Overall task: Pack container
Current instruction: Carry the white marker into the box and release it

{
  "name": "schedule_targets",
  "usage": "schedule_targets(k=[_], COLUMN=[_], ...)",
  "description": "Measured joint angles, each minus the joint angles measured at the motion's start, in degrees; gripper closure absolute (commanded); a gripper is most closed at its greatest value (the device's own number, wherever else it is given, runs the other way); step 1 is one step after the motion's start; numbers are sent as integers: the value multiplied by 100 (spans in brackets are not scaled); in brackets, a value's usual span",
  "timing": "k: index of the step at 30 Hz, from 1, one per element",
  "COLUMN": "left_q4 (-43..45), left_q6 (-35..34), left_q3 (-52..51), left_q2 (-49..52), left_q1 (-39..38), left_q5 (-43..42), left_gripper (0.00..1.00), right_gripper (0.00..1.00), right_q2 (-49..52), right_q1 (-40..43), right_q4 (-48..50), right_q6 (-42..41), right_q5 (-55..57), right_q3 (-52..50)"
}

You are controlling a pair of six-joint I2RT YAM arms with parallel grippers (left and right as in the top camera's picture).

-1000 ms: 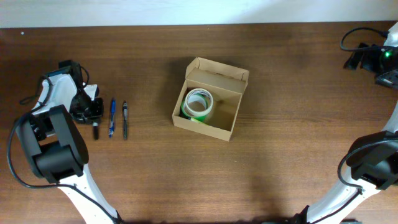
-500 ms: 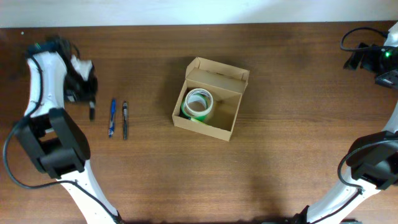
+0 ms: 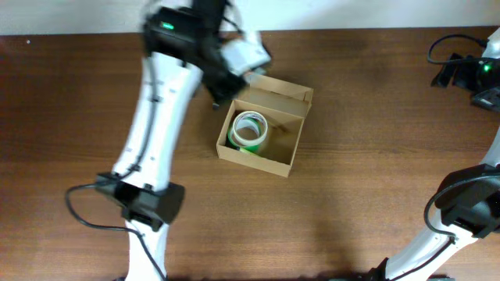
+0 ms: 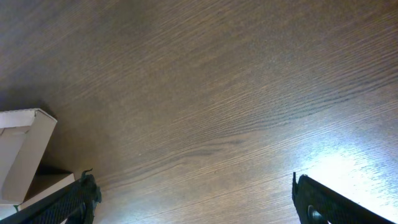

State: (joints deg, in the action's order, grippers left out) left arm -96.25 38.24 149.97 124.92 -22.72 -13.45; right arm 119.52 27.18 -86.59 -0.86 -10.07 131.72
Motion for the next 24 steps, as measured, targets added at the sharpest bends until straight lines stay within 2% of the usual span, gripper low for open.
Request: schedule_targets(k=[5, 12, 17, 24], left_q4=[345, 1126, 1510, 1681], left_q6=[267, 695, 1228, 1755], left_q3=[-911, -2855, -3252, -3316], left_q2=[-142, -247, -247, -247], left_q1=[-669, -728, -765, -990], left_q5=[190, 935, 1145, 1202], left_gripper=[98, 98, 98, 98], right_gripper=[1, 1, 1, 2], right_q2=[2, 2, 2, 2], right_q1=[0, 0, 0, 0], right_q4=[0, 0, 0, 0], right_q6=[2, -2, 0, -4], right_q5=[0, 0, 0, 0], right_q3=[0, 0, 0, 0])
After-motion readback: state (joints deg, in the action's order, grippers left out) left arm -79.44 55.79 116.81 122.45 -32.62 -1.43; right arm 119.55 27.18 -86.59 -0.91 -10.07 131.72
